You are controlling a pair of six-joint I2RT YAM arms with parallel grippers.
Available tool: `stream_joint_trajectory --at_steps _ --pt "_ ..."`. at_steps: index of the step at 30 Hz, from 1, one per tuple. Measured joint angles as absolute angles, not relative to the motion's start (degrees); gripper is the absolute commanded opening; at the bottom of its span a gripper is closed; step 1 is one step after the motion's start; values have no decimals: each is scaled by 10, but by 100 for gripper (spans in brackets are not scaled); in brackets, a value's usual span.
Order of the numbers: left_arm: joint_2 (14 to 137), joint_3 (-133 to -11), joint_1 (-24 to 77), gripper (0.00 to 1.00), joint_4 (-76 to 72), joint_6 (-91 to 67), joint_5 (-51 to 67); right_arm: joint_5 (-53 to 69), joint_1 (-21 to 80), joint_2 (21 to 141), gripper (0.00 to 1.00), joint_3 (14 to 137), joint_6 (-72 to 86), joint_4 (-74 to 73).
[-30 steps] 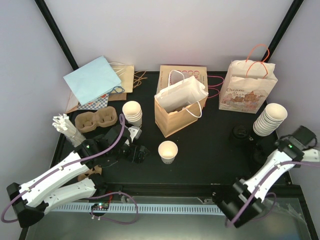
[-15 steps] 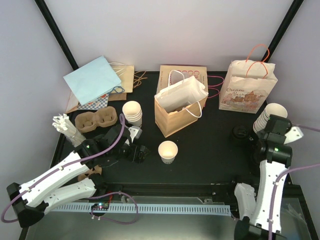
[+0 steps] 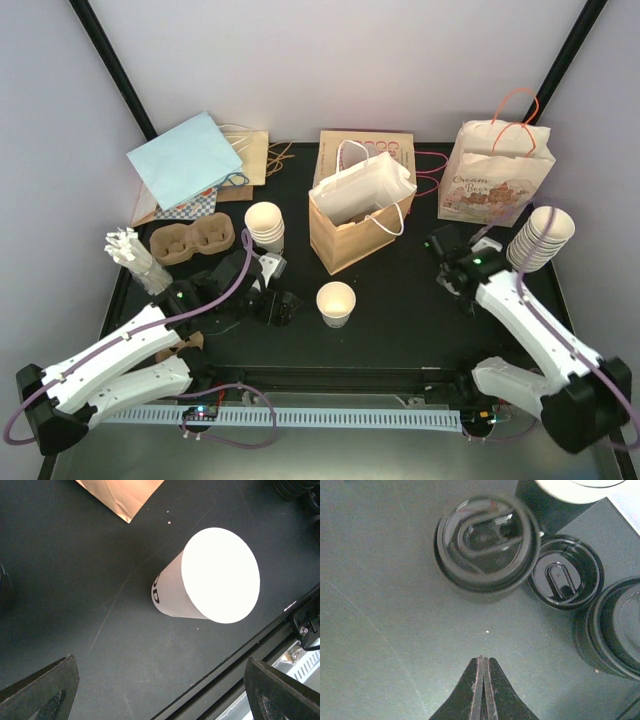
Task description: Pack the takeout coffee
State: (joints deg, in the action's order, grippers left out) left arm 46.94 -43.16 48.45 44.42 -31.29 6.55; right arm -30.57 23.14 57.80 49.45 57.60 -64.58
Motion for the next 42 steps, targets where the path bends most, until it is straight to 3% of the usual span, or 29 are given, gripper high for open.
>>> stream_joint_trajectory --at_steps 3,6,8,11,13,31,33,42 --pt "469 -429 484 93 436 -312 68 -325 278 634 5 482 602 -653" --pt "469 -429 484 93 429 -310 68 -329 292 665 25 469 615 -654" --pt "469 -429 484 93 425 -308 68 -327 292 671 49 455 619 -646" --pt "469 -429 484 93 417 -304 70 -319 293 658 97 420 620 -618" --pt "470 -429 484 93 412 -302 75 -319 293 637 100 397 624 -607" --pt "489 -429 484 93 418 -278 98 -327 274 653 100 348 635 -503" --pt "489 -429 484 93 422 -278 98 -315 248 655 94 342 633 -484" --pt "543 -455 484 91 453 -279 110 -278 137 655 9 319 610 -458"
